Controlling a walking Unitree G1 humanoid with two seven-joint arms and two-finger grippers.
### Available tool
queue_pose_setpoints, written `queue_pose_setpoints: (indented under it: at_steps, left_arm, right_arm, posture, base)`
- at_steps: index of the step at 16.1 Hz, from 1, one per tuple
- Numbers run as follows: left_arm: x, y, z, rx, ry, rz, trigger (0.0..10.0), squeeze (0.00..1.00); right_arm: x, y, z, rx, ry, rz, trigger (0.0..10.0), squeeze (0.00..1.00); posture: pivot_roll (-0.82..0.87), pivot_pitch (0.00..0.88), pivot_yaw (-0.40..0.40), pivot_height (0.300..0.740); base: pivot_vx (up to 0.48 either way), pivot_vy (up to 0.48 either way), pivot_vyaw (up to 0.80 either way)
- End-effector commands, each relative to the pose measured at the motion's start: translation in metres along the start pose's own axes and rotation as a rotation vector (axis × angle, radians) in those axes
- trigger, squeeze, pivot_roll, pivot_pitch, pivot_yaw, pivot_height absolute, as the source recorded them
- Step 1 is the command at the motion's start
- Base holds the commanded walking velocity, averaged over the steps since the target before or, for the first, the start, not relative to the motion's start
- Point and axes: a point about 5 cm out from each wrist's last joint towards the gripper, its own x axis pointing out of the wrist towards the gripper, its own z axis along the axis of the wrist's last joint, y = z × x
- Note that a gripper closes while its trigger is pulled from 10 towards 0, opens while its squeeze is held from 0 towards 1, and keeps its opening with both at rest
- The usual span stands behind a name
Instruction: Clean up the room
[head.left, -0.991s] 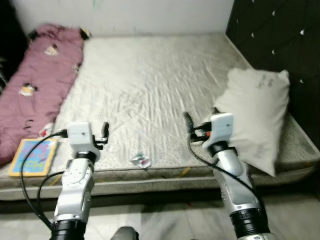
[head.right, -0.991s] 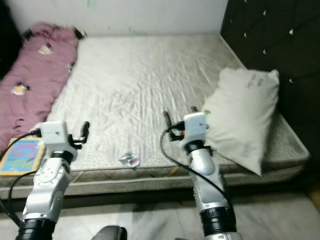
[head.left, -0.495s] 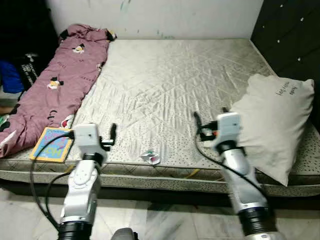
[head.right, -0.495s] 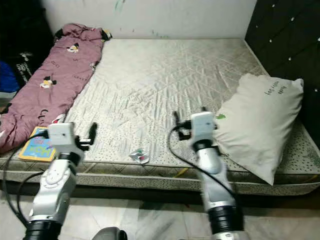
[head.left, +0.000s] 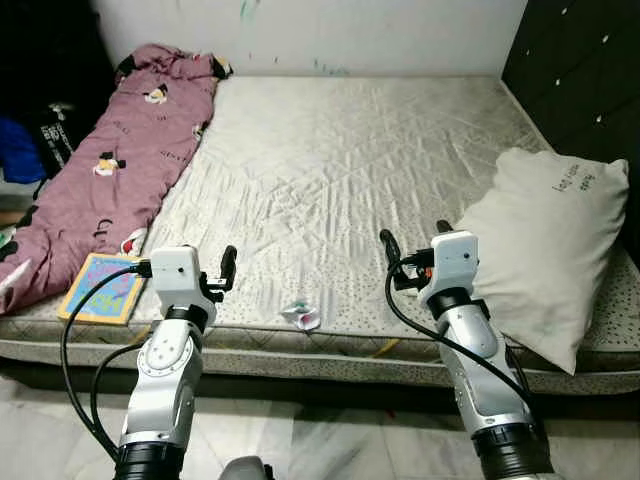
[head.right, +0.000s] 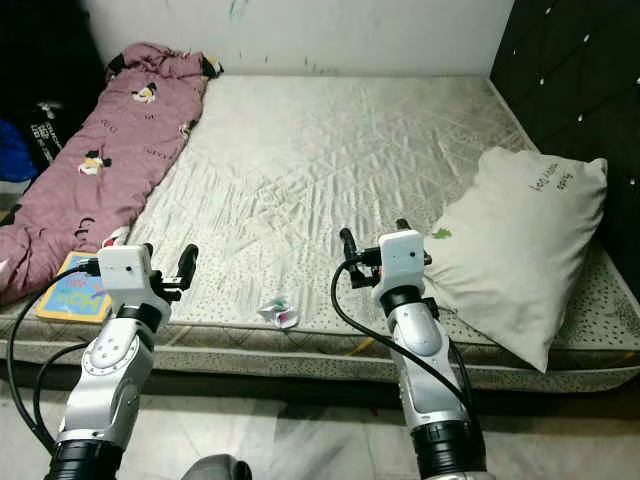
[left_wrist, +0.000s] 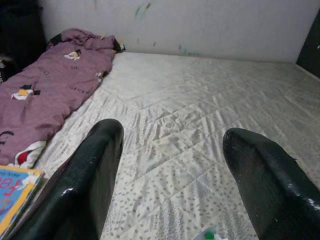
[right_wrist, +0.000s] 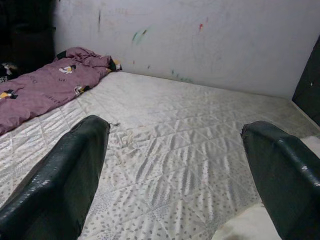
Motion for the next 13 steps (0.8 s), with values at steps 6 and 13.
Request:
queue_pose_setpoints:
  at_steps: [6, 13]
  left_arm:
    - [0.001, 0.002, 0.005, 0.006, -0.02, -0.009, 10.0, 0.0]
    - [0.002, -0.001, 0.006, 0.003, -0.022, -0.025, 10.0, 0.0]
  right_arm:
    - [0.0, -0.005, 0.006, 0.085, -0.041, 0.033, 10.0, 0.0]
    - [-0.001, -0.003, 0.003, 0.035, -0.027, 0.016, 10.0, 0.0]
  posture:
    - [0.01, 0.007, 0.003, 0.74]
    - [0.01, 0.013, 0.002, 0.74]
  base:
    - [0.267, 0.0, 0.0]
    - [0.292, 0.0, 0.0]
